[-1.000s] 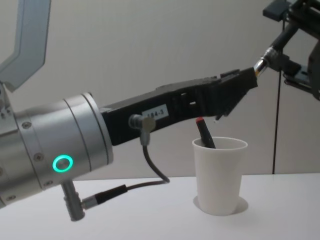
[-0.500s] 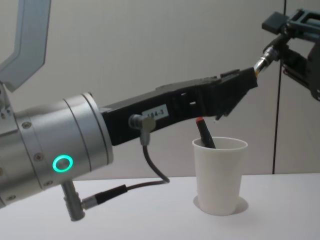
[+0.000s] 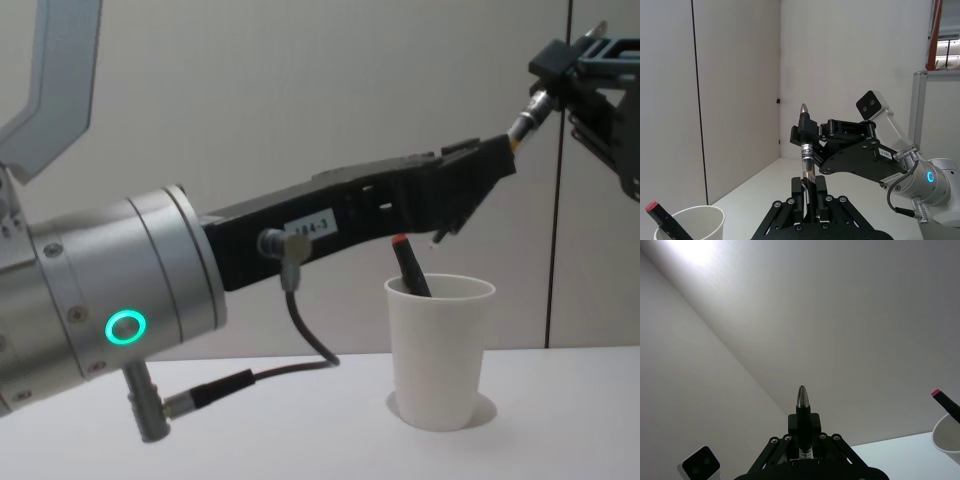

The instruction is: Place the pen into the pen holder.

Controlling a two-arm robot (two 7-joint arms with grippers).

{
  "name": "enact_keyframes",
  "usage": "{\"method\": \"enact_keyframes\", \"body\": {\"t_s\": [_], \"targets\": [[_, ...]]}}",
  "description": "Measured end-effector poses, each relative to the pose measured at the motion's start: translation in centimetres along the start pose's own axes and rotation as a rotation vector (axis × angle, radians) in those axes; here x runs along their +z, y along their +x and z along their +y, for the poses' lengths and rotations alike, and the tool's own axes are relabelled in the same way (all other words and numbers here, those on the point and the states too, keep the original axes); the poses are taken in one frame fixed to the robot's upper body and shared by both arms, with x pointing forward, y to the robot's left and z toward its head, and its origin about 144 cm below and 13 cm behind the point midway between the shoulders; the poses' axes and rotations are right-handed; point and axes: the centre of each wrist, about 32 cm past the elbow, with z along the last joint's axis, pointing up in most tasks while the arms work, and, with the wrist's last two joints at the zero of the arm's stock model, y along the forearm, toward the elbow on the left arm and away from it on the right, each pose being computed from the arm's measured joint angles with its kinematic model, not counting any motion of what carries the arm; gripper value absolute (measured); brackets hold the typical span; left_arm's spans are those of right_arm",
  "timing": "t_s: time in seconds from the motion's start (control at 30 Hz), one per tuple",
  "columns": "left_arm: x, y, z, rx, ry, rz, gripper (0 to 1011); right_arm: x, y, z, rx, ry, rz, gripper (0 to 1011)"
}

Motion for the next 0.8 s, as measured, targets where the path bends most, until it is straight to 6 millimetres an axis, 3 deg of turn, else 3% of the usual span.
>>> {"method": "enact_keyframes", "body": {"t_s": [0.2,0.6,0.8], "targets": [[0.00,0.00,0.00,0.000,0.000,0.000,192,-0.01,-0.01,0.01,0.001,0.000,0.000,119],[0.00,0.00,0.00,0.000,0.000,0.000,607,0.00,-0.01,0.00,0.001,0.000,0.000,118],[0.00,0.00,0.00,0.000,0.000,0.000,765,0.00,0.00,0.00,0.001,0.000,0.000,119]]}}
